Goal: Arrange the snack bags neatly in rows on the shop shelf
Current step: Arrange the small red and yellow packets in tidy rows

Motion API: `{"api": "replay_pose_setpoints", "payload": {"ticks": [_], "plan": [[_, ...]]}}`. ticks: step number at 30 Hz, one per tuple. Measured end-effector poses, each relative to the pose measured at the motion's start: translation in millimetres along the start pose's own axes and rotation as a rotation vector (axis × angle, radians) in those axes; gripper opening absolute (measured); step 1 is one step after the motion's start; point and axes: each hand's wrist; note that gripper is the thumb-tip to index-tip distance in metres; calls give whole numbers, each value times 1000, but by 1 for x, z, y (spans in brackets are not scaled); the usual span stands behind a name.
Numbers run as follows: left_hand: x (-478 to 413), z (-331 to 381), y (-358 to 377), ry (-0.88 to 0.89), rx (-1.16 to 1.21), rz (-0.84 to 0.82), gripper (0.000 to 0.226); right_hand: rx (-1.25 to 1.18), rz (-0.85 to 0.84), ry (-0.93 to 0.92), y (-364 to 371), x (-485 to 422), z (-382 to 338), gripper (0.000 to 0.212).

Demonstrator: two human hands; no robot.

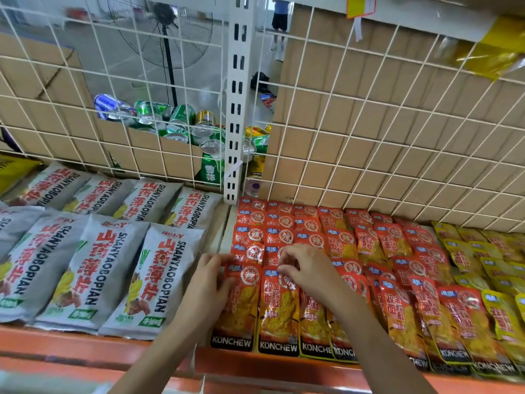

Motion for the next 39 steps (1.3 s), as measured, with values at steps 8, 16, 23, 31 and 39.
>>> {"api": "replay_pose_setpoints", "payload": {"ticks": [8,16,23,31,39], "plan": [[3,3,2,-7,-46,39,31,2,26,19,4,1,0,8],[6,5,2,-7,-46,40,35,21,25,-1,5,2,0,8],[5,3,4,76,-104,81,41,17,24,-5,4,3,-1,8],[-11,-6,22,435,-557,-7,47,-18,35,21,4,5,3,9],[-8,-6,27,396,-717,-27,53,90,72,-13,4,5,10,52]]}}
Point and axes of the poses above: each hand's wrist, its own x-axis away from the middle knuckle, its own y-axis out of the palm, z = x × y, and after that the axes turned 4 degrees about -y, right-handed
